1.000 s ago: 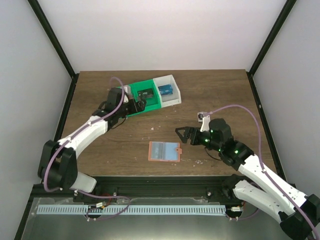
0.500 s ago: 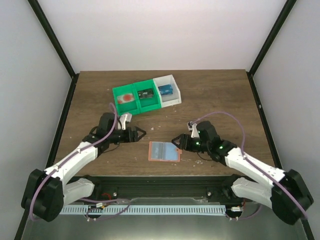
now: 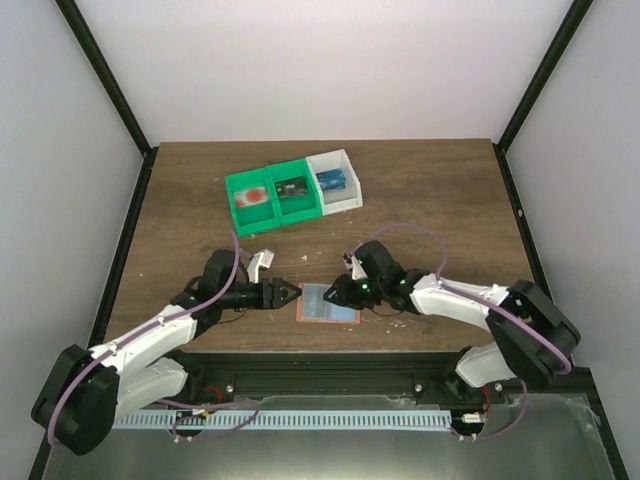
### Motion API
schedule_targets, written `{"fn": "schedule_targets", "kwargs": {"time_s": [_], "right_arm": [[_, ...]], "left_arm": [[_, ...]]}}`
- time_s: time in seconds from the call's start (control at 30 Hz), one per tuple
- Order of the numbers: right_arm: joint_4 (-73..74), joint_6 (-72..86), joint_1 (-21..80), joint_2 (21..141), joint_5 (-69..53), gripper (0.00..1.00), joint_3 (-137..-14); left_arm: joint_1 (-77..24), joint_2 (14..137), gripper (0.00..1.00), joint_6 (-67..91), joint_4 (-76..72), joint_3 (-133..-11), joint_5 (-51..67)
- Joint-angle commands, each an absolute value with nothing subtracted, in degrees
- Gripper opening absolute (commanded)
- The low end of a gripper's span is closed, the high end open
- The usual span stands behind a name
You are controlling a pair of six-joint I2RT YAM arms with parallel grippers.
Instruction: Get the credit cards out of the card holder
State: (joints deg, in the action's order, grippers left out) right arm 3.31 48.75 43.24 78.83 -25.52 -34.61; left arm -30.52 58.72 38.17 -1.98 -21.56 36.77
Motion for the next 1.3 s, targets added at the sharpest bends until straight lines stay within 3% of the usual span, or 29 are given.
{"fn": "schedule_targets", "kwargs": {"time_s": [0.0,0.27,0.97,1.27], "right_arm": [[3.1,47.7,45.5,82.8,-22.4,0.26,-39.8],[5.7,46.3,47.6,90.7,-20.4,0.24,-43.8],[7.4,45.2,48.1,92.8,-16.6,0.21,-43.0],[8.0,45.2,49.0,94.0,-15.5,0.19,-43.2]], "left_arm": [[-30.8,59.0,0.72,38.4,-5.3,-20.2,37.3],[-30.8,58.3,0.73,39.4,-7.2,-18.6,39.0],[-30.8,59.3,0.72,39.7,-8.8,-16.7,38.0],[-30.8,61.9,0.66,39.9,-10.6,-15.5,36.9]]}}
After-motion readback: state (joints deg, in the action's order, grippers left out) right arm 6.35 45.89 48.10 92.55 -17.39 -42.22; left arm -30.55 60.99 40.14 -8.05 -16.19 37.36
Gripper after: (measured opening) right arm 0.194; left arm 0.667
